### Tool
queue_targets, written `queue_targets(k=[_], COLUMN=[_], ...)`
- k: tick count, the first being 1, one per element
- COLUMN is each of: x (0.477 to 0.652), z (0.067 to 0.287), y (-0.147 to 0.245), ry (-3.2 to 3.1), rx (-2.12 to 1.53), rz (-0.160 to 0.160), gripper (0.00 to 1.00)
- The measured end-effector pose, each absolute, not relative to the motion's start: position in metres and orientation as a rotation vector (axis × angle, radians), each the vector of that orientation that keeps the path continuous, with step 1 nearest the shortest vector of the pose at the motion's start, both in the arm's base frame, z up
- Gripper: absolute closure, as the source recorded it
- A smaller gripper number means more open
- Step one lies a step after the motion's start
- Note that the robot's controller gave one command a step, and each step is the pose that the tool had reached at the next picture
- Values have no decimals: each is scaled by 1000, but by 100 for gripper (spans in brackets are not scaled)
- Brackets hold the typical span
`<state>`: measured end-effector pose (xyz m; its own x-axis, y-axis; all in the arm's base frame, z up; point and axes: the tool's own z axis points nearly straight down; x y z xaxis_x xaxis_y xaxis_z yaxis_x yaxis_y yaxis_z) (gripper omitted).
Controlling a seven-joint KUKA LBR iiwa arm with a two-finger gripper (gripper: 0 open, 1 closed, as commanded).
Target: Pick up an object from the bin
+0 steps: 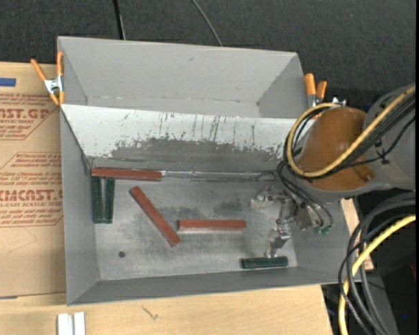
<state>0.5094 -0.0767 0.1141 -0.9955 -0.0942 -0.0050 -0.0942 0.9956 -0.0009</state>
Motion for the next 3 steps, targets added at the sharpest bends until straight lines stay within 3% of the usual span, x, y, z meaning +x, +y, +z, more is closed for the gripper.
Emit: queue_targets(k=[1,2,3], x=[521,521,537], z=[76,76,243], y=[-16,-16,-18], ry=[3112,3112,3127], rx=[-204,-204,-211], rz=[-4,-4,-1], gripper=[100,100,100])
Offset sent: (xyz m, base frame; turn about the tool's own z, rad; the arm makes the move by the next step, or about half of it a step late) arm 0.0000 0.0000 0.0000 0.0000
